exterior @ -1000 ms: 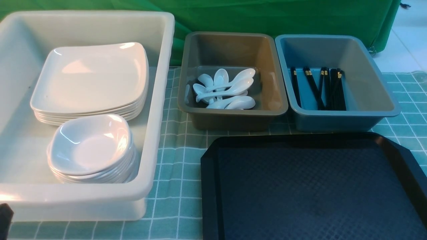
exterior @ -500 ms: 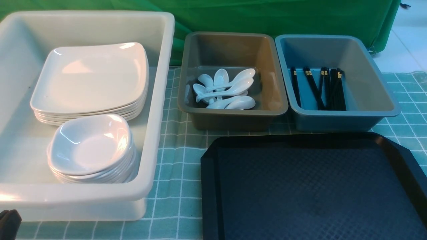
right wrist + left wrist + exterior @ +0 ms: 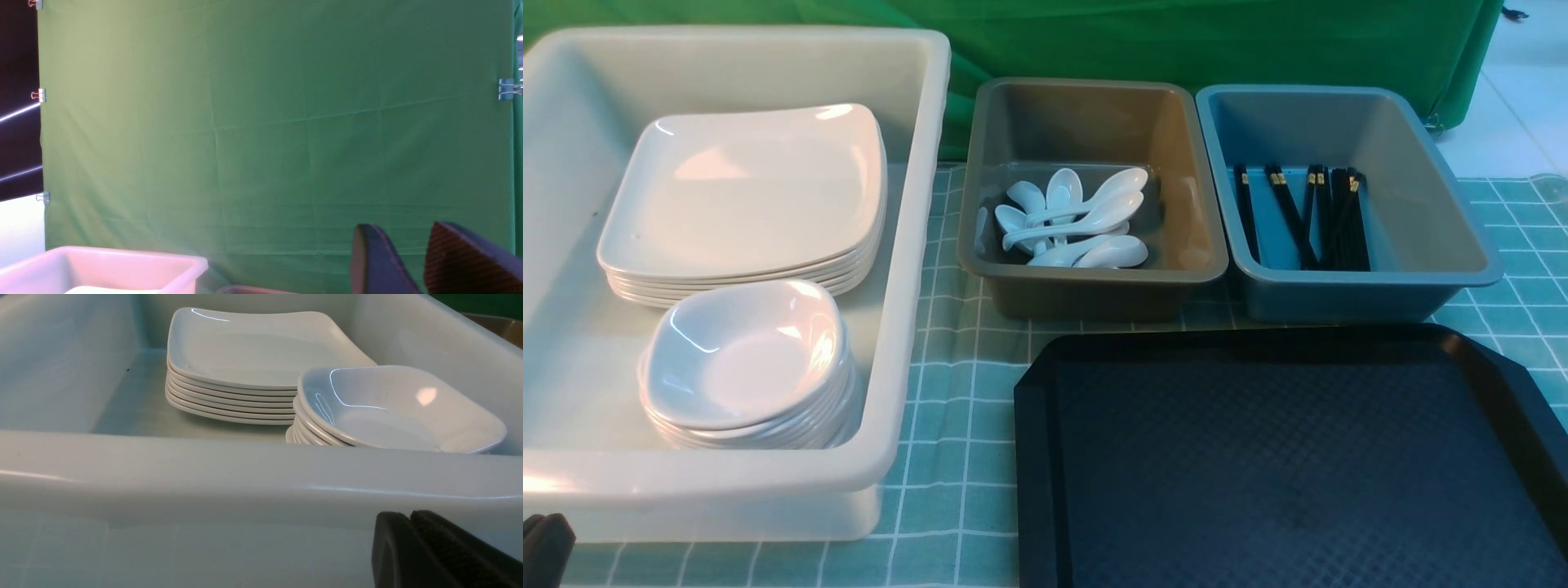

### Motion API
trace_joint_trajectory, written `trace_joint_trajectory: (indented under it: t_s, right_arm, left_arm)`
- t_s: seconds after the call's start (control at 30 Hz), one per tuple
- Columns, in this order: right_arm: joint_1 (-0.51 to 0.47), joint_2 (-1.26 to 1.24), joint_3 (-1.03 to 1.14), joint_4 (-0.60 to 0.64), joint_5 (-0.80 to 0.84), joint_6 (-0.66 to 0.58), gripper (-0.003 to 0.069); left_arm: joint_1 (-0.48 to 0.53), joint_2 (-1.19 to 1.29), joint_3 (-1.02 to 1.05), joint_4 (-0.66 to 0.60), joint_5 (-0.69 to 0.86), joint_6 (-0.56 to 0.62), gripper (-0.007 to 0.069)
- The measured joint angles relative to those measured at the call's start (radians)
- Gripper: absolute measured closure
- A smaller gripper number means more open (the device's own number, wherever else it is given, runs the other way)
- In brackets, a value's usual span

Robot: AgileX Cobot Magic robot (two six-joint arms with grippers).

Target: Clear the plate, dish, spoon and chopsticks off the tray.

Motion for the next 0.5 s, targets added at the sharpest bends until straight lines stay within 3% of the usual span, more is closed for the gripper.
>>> trace_joint_trajectory:
  t_s: [0.23,0.3,0.33,0.4,0.5]
  right_arm:
    - [0.0,-0.007,0.0,0.0,0.059,-0.041,0.0422]
    - [-0.024,-0.036,0.0,0.0,0.267,-0.137,0.0422]
    - [-0.028,-0.038,0.001,0.0,0.285,-0.142,0.0422]
    - [-0.093,-0.062,0.029,-0.001,0.505,-0.187,0.0422]
    - [-0.16,-0.097,0.107,-0.001,0.575,-0.199,0.0422]
  left_arm:
    - [0.0,0.0,0.0,0.0,0.0,0.0,0.0607]
    - [0.0,0.0,0.0,0.0,0.0,0.0,0.0607]
    - [0.0,0.0,0.0,0.0,0.0,0.0,0.0607]
    - [0.0,0.0,0.0,0.0,0.0,0.0,0.0607]
    - [0.0,0.0,0.0,0.0,0.0,0.0,0.0607]
